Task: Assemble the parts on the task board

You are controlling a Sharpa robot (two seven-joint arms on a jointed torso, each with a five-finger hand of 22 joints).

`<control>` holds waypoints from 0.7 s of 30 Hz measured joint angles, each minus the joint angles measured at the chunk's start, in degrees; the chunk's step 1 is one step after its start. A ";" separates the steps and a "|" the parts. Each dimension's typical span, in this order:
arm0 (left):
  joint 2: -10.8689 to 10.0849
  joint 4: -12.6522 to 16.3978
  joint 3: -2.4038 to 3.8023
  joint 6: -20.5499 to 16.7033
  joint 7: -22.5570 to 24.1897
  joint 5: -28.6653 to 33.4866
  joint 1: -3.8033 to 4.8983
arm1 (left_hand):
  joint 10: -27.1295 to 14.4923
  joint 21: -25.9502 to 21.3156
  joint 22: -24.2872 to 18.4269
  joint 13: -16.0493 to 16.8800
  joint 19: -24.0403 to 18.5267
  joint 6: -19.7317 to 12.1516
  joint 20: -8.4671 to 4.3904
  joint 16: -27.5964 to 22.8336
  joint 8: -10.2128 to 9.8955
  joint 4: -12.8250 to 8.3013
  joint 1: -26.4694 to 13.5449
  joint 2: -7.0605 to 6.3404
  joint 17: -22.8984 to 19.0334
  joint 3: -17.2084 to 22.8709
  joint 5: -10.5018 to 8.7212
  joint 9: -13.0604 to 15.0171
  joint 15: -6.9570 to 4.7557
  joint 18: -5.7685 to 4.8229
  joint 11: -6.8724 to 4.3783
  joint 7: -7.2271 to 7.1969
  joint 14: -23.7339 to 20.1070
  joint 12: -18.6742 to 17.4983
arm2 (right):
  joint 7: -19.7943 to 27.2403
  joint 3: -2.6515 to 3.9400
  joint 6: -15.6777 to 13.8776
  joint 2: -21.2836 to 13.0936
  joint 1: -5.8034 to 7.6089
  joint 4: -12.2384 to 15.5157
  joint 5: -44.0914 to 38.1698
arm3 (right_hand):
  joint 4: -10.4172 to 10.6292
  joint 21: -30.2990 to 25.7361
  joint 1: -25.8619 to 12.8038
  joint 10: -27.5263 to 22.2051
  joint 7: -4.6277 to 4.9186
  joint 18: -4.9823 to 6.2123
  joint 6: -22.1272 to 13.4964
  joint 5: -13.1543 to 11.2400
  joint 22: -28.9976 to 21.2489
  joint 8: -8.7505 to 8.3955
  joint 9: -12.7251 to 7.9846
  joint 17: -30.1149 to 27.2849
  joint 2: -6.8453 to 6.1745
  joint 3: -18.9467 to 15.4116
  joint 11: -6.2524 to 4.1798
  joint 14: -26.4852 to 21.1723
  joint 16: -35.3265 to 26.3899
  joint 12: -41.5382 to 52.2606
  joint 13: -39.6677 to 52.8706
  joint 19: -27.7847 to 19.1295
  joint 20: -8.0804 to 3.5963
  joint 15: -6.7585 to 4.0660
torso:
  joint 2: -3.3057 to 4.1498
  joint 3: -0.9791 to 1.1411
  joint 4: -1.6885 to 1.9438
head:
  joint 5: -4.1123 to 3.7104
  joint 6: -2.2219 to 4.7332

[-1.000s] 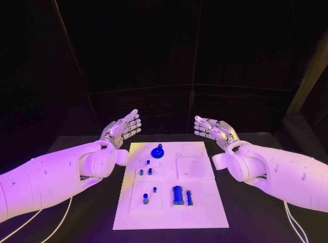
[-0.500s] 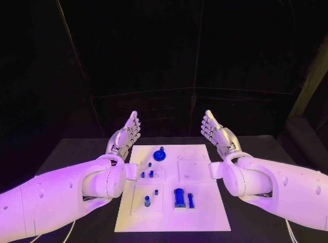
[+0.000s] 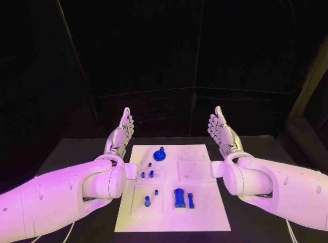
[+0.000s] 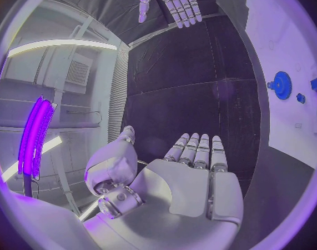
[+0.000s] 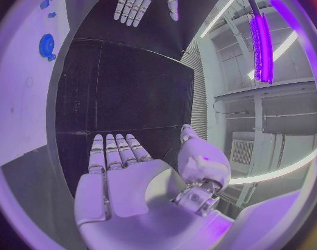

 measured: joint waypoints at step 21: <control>-0.01 0.01 0.00 -0.64 0.18 -0.24 0.00 | -9.24 0.00 -0.65 -0.02 -6.66 -8.91 -0.25 0.00 0.00 0.00 -12.10 -0.06 -0.05 -0.31 0.00 0.02 -0.01 -0.88 -0.04 -0.08 -8.12 0.00 | 0.24 0.00 -0.43 0.00 0.00 0.02 0.37 | 0.00 0.00 -14.47 -10.29 -0.01 -0.88 -8.97 0.00 0.01 0.00 -0.05 -0.05 -0.08 0.00 -0.08 -10.43 0.01 0.00 -0.03 -9.56 -0.18 -0.02 | 0.00 0.00 0.00 | 0.00 0.00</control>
